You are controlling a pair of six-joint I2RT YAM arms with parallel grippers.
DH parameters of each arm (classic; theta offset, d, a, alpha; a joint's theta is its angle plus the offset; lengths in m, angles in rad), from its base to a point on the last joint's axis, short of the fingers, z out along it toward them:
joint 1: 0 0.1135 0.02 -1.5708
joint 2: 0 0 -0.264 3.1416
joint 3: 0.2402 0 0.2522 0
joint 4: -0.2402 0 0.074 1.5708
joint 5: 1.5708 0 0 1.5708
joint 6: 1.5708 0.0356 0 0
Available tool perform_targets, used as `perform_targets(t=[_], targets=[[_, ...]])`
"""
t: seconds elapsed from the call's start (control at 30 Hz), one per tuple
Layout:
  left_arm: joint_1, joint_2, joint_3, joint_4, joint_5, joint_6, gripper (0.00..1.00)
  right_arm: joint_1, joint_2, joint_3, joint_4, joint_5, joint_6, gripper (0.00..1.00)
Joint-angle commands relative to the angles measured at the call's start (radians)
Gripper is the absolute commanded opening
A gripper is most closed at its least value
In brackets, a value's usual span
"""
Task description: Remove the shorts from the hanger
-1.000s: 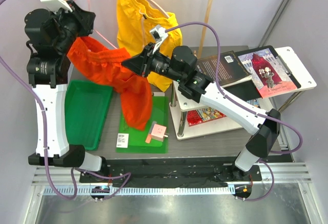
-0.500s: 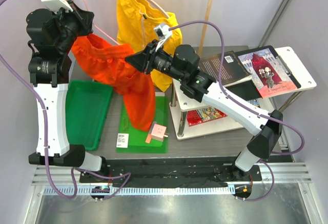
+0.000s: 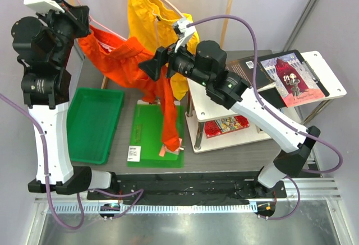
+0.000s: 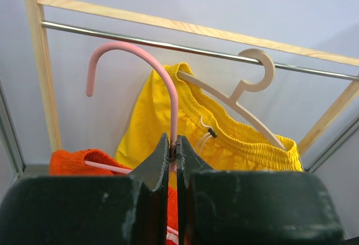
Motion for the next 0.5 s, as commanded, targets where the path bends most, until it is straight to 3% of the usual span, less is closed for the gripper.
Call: perform_targets(t=[0.0,0.17,0.47], targets=[[-0.001,-0.030,0.025,0.129,-0.075,0.005,0.00,0.012,-0.098,-0.011,-0.087,0.044,-0.094,0.91],[-0.001,-0.030,0.013,0.123,-0.124,-0.011,0.00,0.014,-0.153,-0.048,-0.084,0.011,-0.103,0.90],[-0.001,-0.057,-0.026,0.141,-0.259,-0.106,0.00,0.032,-0.115,-0.062,-0.012,-0.025,-0.085,0.78]])
